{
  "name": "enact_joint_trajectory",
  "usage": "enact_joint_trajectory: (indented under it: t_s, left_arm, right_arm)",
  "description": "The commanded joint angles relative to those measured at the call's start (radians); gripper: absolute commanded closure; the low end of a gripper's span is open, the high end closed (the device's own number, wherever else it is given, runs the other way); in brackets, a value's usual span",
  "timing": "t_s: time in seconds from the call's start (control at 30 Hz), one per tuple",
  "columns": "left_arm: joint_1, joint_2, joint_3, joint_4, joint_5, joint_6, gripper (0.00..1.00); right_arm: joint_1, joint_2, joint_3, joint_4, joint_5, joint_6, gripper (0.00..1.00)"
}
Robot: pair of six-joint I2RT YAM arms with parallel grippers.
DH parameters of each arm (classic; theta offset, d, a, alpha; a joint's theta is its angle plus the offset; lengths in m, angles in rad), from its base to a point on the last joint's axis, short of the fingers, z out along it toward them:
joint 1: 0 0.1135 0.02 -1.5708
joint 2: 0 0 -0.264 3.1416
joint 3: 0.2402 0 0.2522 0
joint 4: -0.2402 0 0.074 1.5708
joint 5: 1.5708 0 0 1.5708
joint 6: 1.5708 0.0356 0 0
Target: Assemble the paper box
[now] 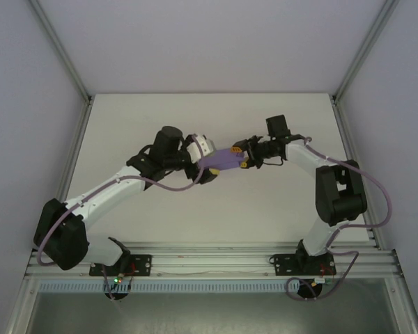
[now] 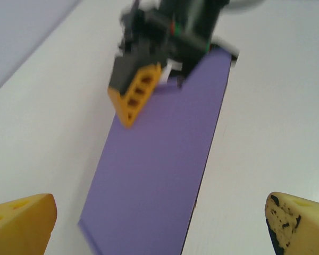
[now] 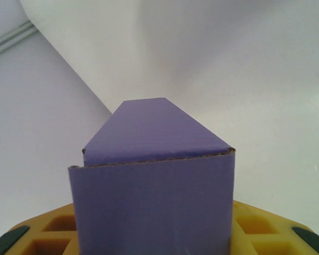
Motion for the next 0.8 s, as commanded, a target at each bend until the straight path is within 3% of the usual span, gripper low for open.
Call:
enact_joint_trajectory:
  t_s: [0.0,0.47,0.6,0.77]
  left_arm:
    - [-0.017,0.007,0.023,-0.155,-0.203,0.219,0.00]
    - [-0.041,0.122,0.107,-0.213,-0.234,0.257,0.04]
    - [-0.057,0.131,0.118,-0.206,-0.177,0.281,0.14]
    - [-0.059,0.129,0.119,-0.173,-0.285,0.278,0.35]
  right_arm:
    - [-0.006,0.004,0.042,-0.140,-0.104,0.030,0.71]
    - [-0.008,-0.020,0.033,-0.072,-0.137,0.167,0.69]
    - [-0.008,-0.030,-0.021,0.053,-0.150,0.266,0.69]
    - [-0.008,-0.052,-0.059,0.095,-0.159,0.304,0.68]
